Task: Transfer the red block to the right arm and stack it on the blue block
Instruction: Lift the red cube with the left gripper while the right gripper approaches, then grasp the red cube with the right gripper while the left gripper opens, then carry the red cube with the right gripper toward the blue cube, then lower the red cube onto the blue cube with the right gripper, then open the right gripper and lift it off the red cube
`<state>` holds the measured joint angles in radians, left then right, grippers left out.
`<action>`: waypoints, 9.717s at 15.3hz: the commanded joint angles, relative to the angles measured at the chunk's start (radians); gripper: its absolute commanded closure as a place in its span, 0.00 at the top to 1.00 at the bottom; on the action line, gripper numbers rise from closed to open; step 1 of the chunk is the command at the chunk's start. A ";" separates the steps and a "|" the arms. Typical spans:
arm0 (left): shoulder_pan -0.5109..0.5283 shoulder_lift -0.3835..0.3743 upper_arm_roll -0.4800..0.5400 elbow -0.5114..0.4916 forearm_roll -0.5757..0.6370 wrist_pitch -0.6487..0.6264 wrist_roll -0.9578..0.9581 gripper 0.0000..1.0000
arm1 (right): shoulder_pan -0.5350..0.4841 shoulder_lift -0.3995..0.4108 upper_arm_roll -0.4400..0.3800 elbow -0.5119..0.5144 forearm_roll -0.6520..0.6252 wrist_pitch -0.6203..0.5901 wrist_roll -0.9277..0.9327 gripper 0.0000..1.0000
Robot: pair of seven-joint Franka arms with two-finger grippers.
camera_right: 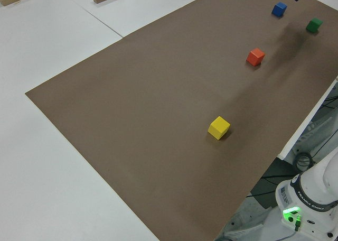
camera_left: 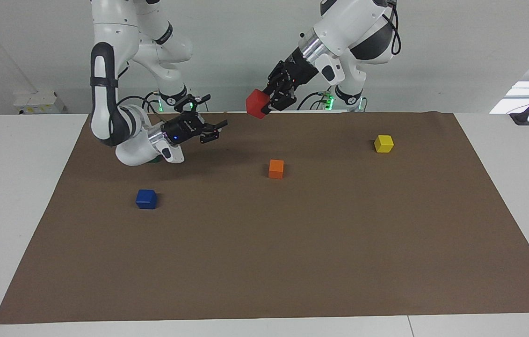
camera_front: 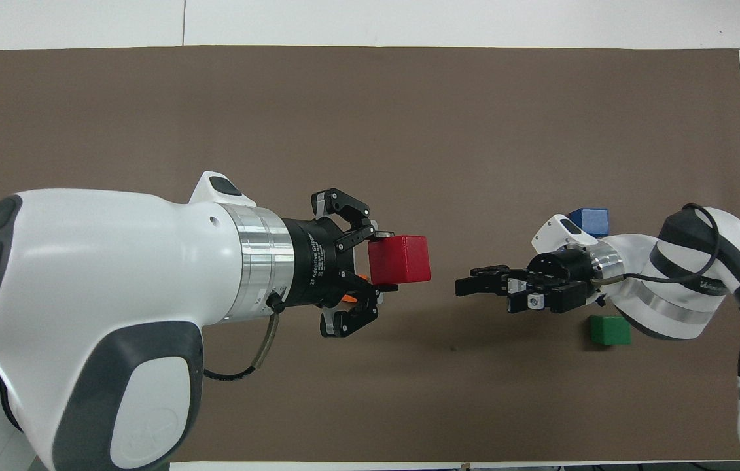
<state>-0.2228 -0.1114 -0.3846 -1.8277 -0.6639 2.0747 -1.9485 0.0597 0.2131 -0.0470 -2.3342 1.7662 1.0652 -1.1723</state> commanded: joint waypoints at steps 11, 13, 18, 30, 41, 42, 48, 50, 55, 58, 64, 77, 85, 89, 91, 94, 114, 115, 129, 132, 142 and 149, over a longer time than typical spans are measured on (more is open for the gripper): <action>-0.086 -0.079 0.015 -0.142 -0.034 0.173 -0.006 0.00 | 0.158 0.114 0.010 0.029 0.343 -0.139 -0.023 1.00; -0.086 -0.080 0.015 -0.145 -0.034 0.173 -0.006 0.00 | 0.180 0.114 0.012 0.030 0.377 -0.139 -0.021 1.00; -0.090 -0.082 0.015 -0.150 -0.034 0.177 -0.004 0.00 | 0.204 0.114 0.012 0.035 0.403 -0.136 -0.024 1.00; -0.093 -0.082 0.015 -0.147 -0.020 0.176 0.000 0.00 | 0.233 0.109 0.012 0.039 0.409 -0.126 -0.012 0.00; 0.133 -0.100 0.027 -0.156 -0.013 -0.001 0.248 1.00 | 0.198 0.008 0.006 0.035 0.377 -0.056 0.117 0.00; 0.189 -0.103 0.027 -0.159 -0.011 -0.030 0.304 1.00 | 0.181 -0.007 0.006 0.035 0.330 -0.025 0.123 0.00; 0.353 -0.009 0.026 -0.113 0.271 -0.073 0.979 1.00 | -0.021 -0.256 0.003 0.050 -0.037 0.228 0.368 0.00; 0.402 0.085 0.026 -0.009 0.416 -0.141 1.150 1.00 | -0.085 -0.302 0.001 0.085 -0.169 0.239 0.443 0.00; 0.404 0.375 0.021 0.355 0.742 -0.364 1.379 1.00 | -0.182 -0.373 -0.001 0.327 -0.751 0.315 0.666 0.00; 0.410 0.467 0.029 0.558 0.793 -0.543 1.595 1.00 | -0.181 -0.370 0.001 0.426 -1.032 0.334 0.753 0.00; 0.398 0.443 0.015 0.636 0.877 -0.660 1.712 1.00 | -0.089 -0.363 0.019 0.434 -1.470 0.657 0.910 0.00; 0.425 0.242 0.026 0.335 0.814 -0.637 1.708 1.00 | 0.008 -0.100 0.021 0.423 -1.852 0.950 1.159 0.00; 0.264 0.184 0.163 0.269 0.778 -0.552 1.695 1.00 | 0.014 -0.095 0.021 0.279 -1.915 1.085 1.237 0.00; 0.083 0.182 0.388 0.278 0.665 -0.522 1.674 1.00 | 0.014 -0.109 0.021 0.239 -1.917 1.096 1.237 0.00; 0.068 0.182 0.414 0.278 0.665 -0.522 1.683 1.00 | 0.014 -0.112 0.021 0.234 -1.918 1.099 1.235 0.00; 0.042 0.185 0.440 0.278 0.665 -0.521 1.685 1.00 | 0.012 -0.112 0.021 0.224 -1.918 1.125 1.234 0.00; 0.086 0.182 0.406 0.283 0.658 -0.481 1.688 1.00 | -0.026 -0.133 0.019 0.139 -1.918 1.254 1.226 0.00; 0.103 0.182 0.386 0.285 0.658 -0.482 1.686 1.00 | -0.029 -0.132 0.019 0.141 -1.918 1.254 1.231 0.00; 0.146 0.171 0.334 0.283 0.656 -0.488 1.679 1.00 | -0.031 -0.133 0.019 0.154 -1.897 1.236 1.238 0.40; 0.138 0.165 0.334 0.278 0.656 -0.492 1.675 1.00 | -0.031 -0.135 0.019 0.158 -1.895 1.236 1.238 0.70; 0.149 0.164 0.342 0.277 0.658 -0.493 1.675 1.00 | -0.028 -0.150 0.019 0.289 -1.860 1.036 1.224 1.00; 0.151 0.164 0.342 0.277 0.658 -0.492 1.675 1.00 | -0.076 -0.253 0.009 0.507 -1.736 0.741 1.089 1.00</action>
<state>-0.0826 0.0816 -0.0390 -1.5175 0.0114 1.5778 -0.2682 0.0206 -0.0133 -0.0383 -1.8698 -0.0415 1.8591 -0.0379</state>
